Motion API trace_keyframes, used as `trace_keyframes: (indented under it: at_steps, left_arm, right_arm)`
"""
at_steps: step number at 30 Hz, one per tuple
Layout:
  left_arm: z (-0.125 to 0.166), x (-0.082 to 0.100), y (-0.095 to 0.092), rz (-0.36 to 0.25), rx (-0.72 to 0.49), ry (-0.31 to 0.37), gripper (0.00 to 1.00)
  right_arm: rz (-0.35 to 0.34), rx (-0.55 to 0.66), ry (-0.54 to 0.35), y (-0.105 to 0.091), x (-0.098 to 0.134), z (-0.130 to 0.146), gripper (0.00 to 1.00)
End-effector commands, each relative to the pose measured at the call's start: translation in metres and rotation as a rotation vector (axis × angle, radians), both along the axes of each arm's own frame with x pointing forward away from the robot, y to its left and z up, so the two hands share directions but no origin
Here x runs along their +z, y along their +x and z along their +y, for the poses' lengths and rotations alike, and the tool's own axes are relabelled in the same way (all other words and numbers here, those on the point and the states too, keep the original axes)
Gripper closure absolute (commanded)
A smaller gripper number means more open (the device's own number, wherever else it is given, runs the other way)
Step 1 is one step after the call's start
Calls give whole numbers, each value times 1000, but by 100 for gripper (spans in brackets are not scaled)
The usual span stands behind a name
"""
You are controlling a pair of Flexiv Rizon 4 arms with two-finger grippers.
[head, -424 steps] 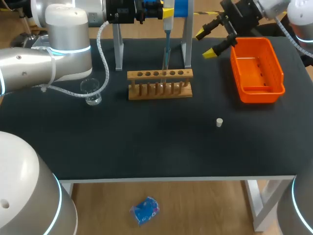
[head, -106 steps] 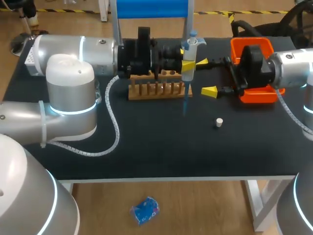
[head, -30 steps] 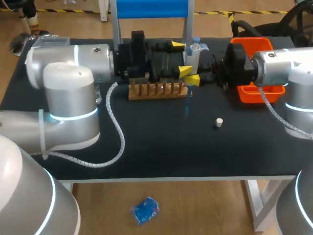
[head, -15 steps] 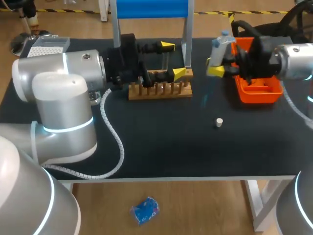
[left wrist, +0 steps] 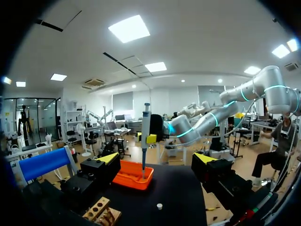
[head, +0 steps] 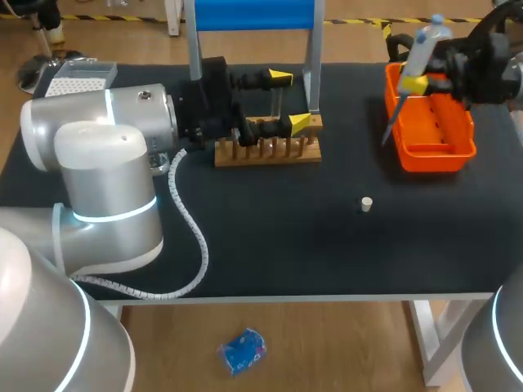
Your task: Invert the test tube, pick up the pipette, mount the tip to pipette, aspirate from beaker and dispense into the tube, eject the tip, return the pipette, and cap with the stopper.
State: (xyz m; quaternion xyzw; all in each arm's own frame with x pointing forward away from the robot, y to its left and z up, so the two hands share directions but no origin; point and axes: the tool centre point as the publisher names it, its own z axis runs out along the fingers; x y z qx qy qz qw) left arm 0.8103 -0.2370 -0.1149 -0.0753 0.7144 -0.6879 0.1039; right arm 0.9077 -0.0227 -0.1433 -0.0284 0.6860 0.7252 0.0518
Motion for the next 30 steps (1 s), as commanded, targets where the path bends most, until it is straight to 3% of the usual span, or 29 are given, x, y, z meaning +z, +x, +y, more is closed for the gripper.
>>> trace_keyframes:
  at_steps: [1,15,30]
  left_arm:
    - [-2,0,-1,-2,5,-2,0]
    - [-2,0,-1,-2,5,-2,0]
    - [-2,0,-1,-2,5,-2,0]
  right_arm:
    - [-9,-34,-18,10,6,-30,100]
    - [11,-180,-28,46,-6,-92,100]
    - [27,-249,-12,78,-20,-124,100]
